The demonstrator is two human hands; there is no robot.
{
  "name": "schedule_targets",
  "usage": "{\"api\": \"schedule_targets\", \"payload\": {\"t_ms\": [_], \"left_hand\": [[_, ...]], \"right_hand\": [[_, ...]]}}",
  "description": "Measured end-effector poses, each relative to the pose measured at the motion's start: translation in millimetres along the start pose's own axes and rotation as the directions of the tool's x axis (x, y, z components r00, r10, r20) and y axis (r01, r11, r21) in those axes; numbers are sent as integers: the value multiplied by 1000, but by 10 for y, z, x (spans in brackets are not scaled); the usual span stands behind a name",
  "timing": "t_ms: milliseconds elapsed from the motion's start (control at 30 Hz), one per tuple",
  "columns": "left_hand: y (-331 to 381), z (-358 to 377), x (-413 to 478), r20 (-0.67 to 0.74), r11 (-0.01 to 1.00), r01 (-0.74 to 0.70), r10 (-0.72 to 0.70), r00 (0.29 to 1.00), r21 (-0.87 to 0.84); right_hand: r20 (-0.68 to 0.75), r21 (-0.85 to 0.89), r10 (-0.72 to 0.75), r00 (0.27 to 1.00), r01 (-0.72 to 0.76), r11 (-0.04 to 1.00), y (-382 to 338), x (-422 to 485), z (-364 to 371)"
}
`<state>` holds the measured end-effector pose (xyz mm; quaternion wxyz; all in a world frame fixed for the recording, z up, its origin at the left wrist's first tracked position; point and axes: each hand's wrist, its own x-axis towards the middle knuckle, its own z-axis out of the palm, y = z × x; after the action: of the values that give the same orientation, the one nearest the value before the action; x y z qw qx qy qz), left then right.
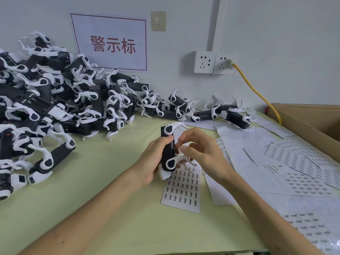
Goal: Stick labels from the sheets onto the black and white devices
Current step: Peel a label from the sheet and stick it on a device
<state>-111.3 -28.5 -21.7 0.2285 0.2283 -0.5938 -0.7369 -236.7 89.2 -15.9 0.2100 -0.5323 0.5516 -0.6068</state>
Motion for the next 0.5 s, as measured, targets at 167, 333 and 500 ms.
{"api": "schedule_targets", "payload": {"t_ms": [167,333,500], "left_hand": [[-22,-6,-9,6,999,-15,15,1000,-42],[-16,-42,-21,61,999,-18,21,998,-41],[-22,-36,-22,85,999,-41,43,995,-31]], "right_hand": [[12,15,8,1000,-8,1000,-9,2,3],[5,-2,7,1000,-7,1000,6,5,-7],[0,13,6,1000,-6,1000,10,7,-12]]}}
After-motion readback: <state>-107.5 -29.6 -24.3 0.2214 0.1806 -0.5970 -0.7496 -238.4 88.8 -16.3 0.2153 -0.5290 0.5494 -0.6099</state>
